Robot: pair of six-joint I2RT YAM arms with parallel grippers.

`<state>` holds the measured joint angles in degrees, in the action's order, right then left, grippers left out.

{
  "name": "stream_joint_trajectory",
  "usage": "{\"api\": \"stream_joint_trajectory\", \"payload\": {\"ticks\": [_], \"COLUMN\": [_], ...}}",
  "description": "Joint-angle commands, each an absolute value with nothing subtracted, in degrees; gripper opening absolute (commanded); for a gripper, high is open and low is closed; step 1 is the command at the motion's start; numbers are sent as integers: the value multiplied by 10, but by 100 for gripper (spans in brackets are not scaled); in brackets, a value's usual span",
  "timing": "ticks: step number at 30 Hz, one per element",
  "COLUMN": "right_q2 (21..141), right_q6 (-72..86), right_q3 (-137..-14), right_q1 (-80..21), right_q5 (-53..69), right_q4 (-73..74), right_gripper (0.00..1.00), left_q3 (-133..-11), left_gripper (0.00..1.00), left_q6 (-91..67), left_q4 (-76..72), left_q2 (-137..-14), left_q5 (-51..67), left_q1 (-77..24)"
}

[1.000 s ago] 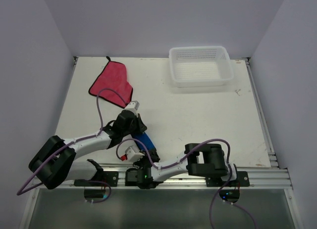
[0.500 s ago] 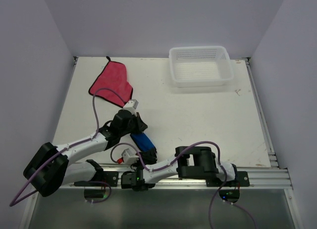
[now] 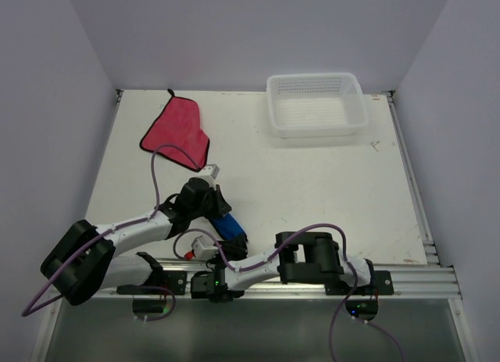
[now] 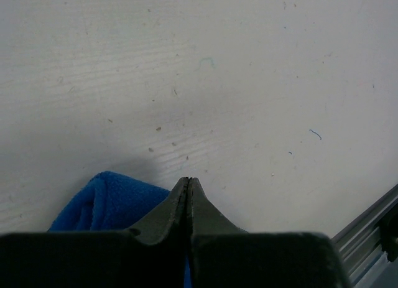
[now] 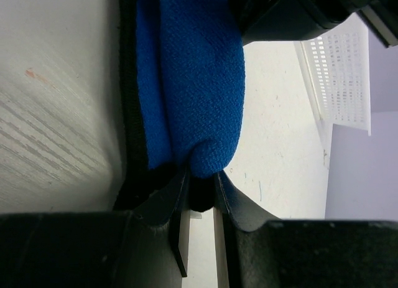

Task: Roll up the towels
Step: Roll the towel

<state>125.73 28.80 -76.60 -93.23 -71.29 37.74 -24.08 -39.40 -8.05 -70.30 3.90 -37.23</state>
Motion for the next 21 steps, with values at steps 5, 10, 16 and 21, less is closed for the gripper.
{"api": "stream_joint_trajectory", "payload": {"ticks": [5,10,16,21], "right_q2": [1268,1242,1202,1152], "right_q6": [309,308,301,301], "right_q3": [-768,-748,-724,-690], "right_q1": [-925,-920,-914,-911], "right_q5": [-656,-635,-606,-576], "right_q4": [374,345,295,253], "right_gripper": [0,0,0,9], "left_q3": [-185,-154,-149,-147], "left_gripper": [1,0,0,0], "left_q6": [-416,-441,-462,-470], "left_q4": [-124,-159,-188,-193], "left_q2": [-730,-751,-786,-801], "left_q5": [34,28,26,12], "left_q1": [-371,-371,-370,-371]}}
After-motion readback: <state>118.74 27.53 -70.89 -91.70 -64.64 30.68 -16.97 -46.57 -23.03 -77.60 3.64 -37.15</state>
